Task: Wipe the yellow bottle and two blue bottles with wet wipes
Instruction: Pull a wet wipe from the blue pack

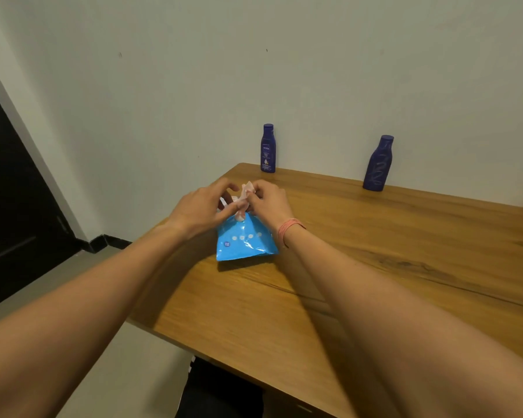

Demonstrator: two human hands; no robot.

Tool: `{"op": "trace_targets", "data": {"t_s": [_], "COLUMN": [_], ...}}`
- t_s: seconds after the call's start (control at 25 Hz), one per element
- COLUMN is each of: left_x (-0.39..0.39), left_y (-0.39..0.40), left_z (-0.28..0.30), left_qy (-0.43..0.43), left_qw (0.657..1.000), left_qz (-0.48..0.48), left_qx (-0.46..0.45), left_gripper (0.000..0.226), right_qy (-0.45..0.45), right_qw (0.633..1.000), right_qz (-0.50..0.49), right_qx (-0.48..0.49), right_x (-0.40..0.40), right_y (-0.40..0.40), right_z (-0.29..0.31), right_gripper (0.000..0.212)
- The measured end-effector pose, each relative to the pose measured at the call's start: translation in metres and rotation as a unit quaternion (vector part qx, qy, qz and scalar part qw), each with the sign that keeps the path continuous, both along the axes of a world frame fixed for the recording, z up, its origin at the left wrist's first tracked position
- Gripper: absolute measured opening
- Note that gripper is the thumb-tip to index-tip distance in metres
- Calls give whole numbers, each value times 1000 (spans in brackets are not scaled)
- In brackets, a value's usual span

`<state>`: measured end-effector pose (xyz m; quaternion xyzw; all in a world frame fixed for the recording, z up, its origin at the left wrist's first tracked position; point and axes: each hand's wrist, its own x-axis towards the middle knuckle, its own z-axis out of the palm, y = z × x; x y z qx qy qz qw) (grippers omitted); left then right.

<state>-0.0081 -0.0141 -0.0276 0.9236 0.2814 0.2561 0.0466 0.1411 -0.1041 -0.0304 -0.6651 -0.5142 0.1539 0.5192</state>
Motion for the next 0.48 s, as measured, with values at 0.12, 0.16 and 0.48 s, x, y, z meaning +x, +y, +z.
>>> {"op": "trace_targets", "data": {"t_s": [0.12, 0.16, 0.48], "left_x": [6, 7, 9], "left_y": [-1, -1, 4], "left_z": [-4, -7, -9], "left_qy": [32, 43, 87], "left_qw": [999, 999, 993], "left_qz": [-20, -28, -37], "left_qx": [-5, -9, -65], "left_gripper": [54, 53, 69], "right_qy": [22, 35, 167], "right_qw": [1000, 999, 983], "right_qz": [-15, -16, -36], "right_qx": [4, 8, 65], "right_x": [9, 12, 30], "right_y": [-5, -6, -9], "right_z": [4, 5, 25], "right_gripper": [15, 14, 22]}}
